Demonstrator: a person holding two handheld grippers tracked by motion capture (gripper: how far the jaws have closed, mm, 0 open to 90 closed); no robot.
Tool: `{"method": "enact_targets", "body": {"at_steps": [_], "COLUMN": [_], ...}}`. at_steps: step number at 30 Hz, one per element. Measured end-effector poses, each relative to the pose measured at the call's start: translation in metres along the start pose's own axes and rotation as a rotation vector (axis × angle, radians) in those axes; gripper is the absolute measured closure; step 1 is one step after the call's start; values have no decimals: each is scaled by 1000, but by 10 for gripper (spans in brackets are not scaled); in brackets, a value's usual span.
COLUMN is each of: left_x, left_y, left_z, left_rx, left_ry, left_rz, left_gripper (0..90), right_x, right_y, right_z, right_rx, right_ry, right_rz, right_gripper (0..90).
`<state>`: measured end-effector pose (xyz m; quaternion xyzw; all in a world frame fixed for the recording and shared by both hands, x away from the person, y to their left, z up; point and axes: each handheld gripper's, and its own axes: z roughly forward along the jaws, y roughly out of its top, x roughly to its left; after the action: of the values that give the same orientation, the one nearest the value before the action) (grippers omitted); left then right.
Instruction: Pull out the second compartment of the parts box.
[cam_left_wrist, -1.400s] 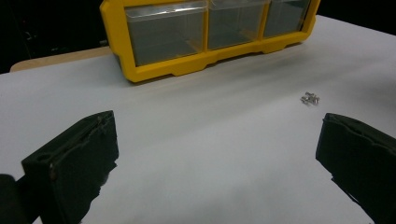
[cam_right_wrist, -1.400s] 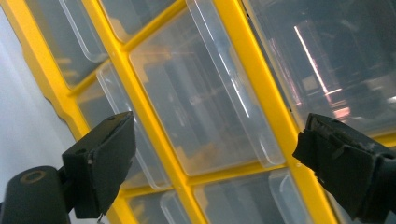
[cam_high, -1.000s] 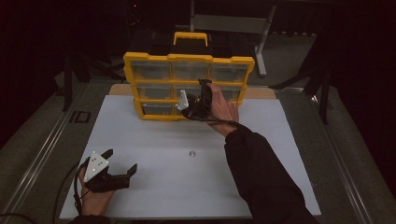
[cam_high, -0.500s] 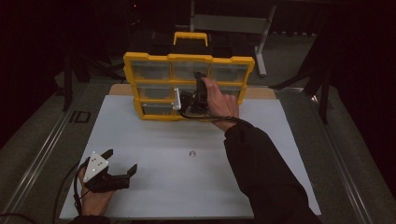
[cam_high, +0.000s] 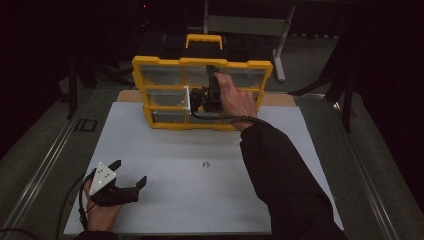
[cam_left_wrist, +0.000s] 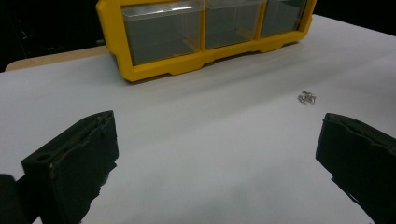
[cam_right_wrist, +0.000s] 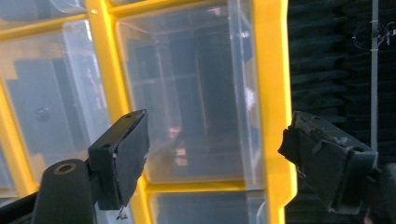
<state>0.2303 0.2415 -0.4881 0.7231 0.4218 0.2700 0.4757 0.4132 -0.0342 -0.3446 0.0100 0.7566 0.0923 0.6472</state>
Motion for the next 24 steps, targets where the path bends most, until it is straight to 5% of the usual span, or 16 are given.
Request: {"method": "enact_targets", "body": {"at_steps": [13, 24], "left_x": [0, 0], "left_y": [0, 0], "left_z": [-1, -1], "left_rx": [5, 6], "left_ry": [3, 6], "left_rz": [-1, -1], "left_gripper": [0, 0], "right_x": [-3, -4], "right_y": [4, 2], "right_z": [7, 9], "right_rx": [21, 17], "right_ry": [-96, -164], "right_rz": [-89, -101], "right_gripper": [432, 531]}}
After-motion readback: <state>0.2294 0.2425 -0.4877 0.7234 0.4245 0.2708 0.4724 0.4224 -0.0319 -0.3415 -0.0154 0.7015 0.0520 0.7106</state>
